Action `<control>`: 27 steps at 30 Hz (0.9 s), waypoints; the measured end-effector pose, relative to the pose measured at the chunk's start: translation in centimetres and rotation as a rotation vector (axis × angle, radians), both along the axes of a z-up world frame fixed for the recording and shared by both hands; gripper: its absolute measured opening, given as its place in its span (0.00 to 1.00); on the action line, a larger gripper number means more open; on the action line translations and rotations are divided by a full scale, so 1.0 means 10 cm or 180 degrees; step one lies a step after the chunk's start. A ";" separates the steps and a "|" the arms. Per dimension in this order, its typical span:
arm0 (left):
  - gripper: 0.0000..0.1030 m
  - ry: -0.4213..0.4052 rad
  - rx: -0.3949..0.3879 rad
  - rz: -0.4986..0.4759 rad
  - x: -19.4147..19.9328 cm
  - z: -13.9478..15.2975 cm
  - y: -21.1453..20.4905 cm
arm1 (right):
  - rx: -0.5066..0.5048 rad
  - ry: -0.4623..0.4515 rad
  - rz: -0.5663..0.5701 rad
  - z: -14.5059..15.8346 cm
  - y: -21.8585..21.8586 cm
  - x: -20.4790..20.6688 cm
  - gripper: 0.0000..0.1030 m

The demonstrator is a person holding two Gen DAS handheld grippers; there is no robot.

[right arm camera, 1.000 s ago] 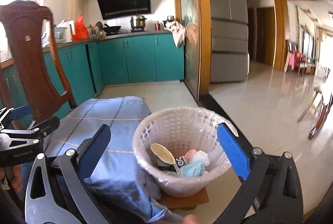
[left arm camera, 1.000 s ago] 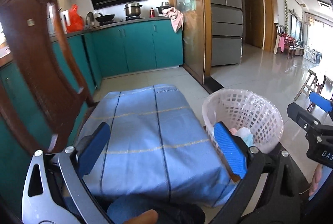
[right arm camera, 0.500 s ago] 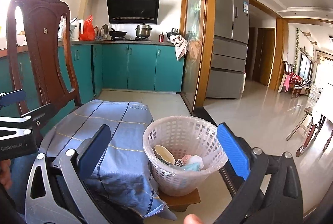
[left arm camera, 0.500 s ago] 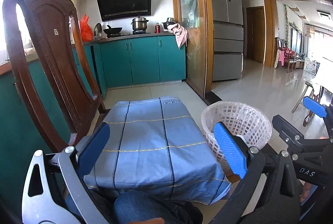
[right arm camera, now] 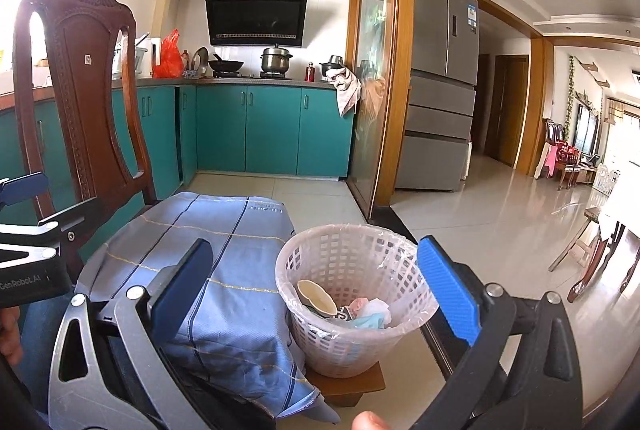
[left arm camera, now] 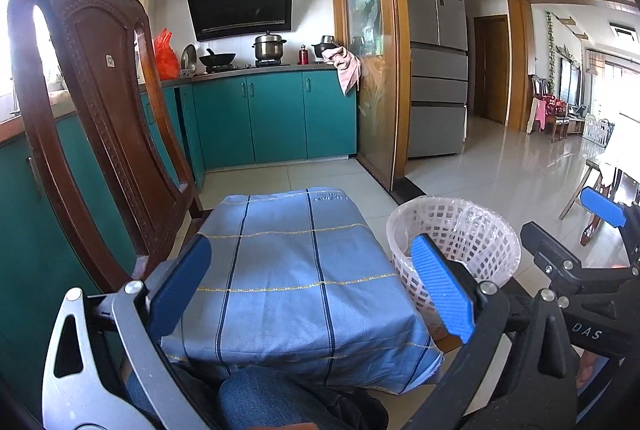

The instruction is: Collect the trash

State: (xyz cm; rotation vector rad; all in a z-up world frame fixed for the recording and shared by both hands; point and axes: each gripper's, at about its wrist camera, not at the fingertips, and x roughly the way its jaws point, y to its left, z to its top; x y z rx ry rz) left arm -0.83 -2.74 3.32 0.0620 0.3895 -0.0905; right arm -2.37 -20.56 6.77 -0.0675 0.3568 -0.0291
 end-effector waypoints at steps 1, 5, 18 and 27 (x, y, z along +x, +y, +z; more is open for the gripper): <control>0.97 0.0001 0.0000 -0.0002 0.00 0.00 0.00 | 0.0001 0.0002 0.0002 0.01 0.00 -0.01 0.97; 0.97 0.0011 -0.0004 -0.0010 0.02 -0.01 0.01 | -0.0009 0.0006 -0.0001 0.01 0.01 -0.01 0.97; 0.97 0.0005 -0.0011 -0.0011 0.01 -0.01 0.02 | -0.0027 0.0010 -0.0004 0.02 0.01 0.01 0.97; 0.97 0.0004 -0.0011 -0.0005 0.01 -0.02 0.02 | -0.0029 0.0013 -0.0004 0.02 0.01 0.01 0.97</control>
